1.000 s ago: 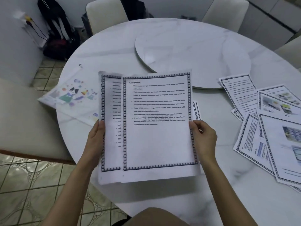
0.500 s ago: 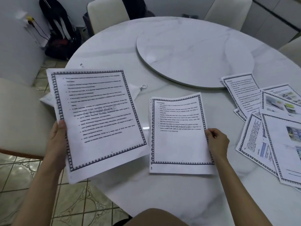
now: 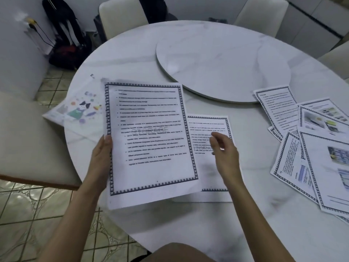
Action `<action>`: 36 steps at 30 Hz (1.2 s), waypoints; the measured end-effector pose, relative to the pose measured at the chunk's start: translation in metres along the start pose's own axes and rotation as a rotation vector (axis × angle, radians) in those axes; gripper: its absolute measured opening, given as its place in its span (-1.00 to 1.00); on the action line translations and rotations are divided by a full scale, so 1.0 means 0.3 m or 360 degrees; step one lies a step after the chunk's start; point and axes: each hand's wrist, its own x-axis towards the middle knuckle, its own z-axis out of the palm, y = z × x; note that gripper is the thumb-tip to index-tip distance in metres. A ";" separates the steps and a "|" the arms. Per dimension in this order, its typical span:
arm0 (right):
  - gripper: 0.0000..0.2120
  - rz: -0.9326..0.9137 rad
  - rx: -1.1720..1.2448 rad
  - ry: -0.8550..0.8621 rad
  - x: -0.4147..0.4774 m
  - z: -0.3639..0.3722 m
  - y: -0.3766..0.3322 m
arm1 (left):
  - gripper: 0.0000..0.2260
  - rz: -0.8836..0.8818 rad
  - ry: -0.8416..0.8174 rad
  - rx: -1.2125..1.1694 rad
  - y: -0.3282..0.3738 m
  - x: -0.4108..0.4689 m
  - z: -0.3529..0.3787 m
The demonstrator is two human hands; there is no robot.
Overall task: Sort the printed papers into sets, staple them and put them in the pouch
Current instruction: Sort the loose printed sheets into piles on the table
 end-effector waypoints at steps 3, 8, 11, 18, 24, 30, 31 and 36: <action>-0.76 -0.0084 -0.0020 -0.0091 -0.021 0.028 -0.037 | -0.72 -0.0021 -0.0081 -0.0014 -0.005 -0.009 0.038; -0.77 -0.0217 -0.0132 -0.0084 -0.049 0.054 -0.043 | -0.73 -0.0053 -0.0083 -0.0045 -0.014 -0.019 0.061; -0.76 -0.0241 -0.0169 -0.0038 -0.065 0.058 -0.038 | -0.73 -0.0070 -0.0087 -0.0060 -0.021 -0.026 0.059; -0.94 0.0002 -0.0027 -0.0122 -0.060 0.056 -0.024 | -0.73 -0.0093 -0.0131 -0.0033 -0.043 -0.035 0.065; -0.78 0.0043 -0.0067 -0.0111 -0.028 0.014 -0.014 | -0.72 -0.0098 -0.0113 -0.0003 -0.055 -0.034 0.063; -0.78 0.0063 -0.0133 0.0068 0.041 -0.083 0.013 | -0.76 -0.0048 -0.0083 0.0006 -0.059 -0.016 0.010; -0.78 0.0079 -0.0153 0.0098 0.052 -0.101 0.024 | -0.76 -0.0031 -0.0059 0.0015 -0.059 -0.013 -0.007; -0.81 0.0188 -0.0285 0.0184 0.086 -0.167 0.092 | -0.75 -0.0009 0.0171 0.0030 -0.042 0.010 -0.099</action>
